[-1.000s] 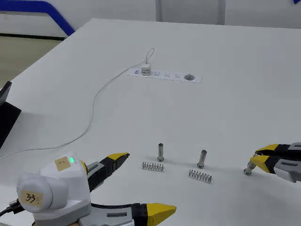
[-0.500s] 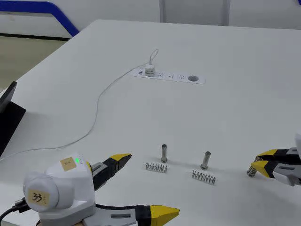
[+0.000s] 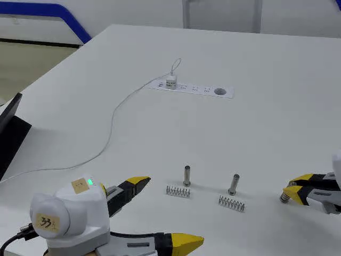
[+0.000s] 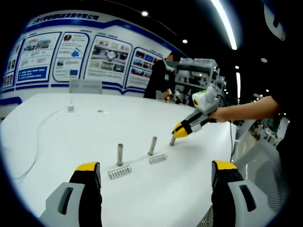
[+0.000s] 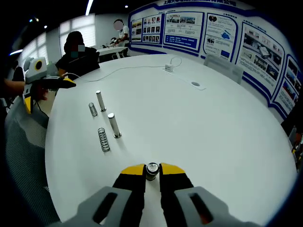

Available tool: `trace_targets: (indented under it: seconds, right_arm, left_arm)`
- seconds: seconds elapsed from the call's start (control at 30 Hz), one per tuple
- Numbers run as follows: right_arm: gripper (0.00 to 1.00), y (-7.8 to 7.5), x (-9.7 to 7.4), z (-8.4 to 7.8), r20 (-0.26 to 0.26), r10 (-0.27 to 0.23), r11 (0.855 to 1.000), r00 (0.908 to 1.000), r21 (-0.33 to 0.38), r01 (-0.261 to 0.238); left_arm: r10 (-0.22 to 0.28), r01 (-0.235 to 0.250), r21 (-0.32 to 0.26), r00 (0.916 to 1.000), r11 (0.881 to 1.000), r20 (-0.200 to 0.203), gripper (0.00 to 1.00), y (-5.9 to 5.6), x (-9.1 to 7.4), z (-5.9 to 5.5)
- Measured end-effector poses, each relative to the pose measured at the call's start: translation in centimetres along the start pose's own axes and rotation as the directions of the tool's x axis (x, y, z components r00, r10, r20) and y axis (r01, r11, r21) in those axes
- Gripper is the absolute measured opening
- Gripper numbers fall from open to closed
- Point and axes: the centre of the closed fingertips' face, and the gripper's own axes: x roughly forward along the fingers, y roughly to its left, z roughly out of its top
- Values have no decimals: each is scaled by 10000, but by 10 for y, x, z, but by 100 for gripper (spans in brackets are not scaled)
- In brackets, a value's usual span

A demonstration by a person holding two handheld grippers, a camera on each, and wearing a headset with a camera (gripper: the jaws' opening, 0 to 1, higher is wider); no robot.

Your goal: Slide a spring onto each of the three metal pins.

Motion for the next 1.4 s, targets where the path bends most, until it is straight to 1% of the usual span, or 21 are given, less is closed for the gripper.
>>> trace_targets:
  seconds: [0.13,0.2,0.3,0.4,0.47,0.53,0.6,0.8,0.9,1.1,1.17,1.4]
  right_arm:
    - [12,2,-1,1,33,43,9997,10000,-230,-42]
    - [13,0,-2,1,16,-72,9996,10000,-285,73]
    - [16,-1,-6,2,58,-169,9996,9998,-230,171]
    - [17,-4,-11,6,180,-302,9993,9994,-222,306]
    - [17,-2,-16,12,366,-353,9993,9987,-120,358]
    - [17,3,-20,20,597,-226,9997,9980,-70,231]
    - [17,10,-22,26,764,-104,9996,9970,-246,123]
    - [17,37,-18,35,842,444,9959,9955,-824,-374]
    - [17,46,-12,35,797,673,9939,9945,-932,-598]
    - [17,64,1,32,629,1138,9896,9915,-959,-1075]
    - [17,67,4,32,581,1225,9881,9908,-1006,-1163]
    - [17,78,21,24,226,1541,9835,9878,-997,-1512]
  left_arm:
    - [-42,42,-15,10000,10000,17,99,-1,0,1]
    - [-52,52,-32,10000,10000,24,99,-1,0,1]
    - [-37,38,-85,10000,10000,89,98,-1,-1,2]
    - [-17,18,-100,9999,9999,133,98,-1,-1,3]
    - [-7,9,-80,9999,10000,144,98,-1,-1,4]
    - [-16,16,-4,10000,10000,86,98,-1,-1,3]
    - [-52,51,61,10000,10000,48,98,-2,0,2]
    - [-42,42,96,10000,9999,3,98,-3,0,2]
    - [-9,9,43,10000,10000,59,97,-2,-1,3]
    - [28,-28,39,10000,10000,-17,97,-1,-1,1]
    - [83,-82,82,9998,9999,-157,97,1,-1,-1]
    - [122,-122,22,9998,9999,-158,96,2,-1,-1]
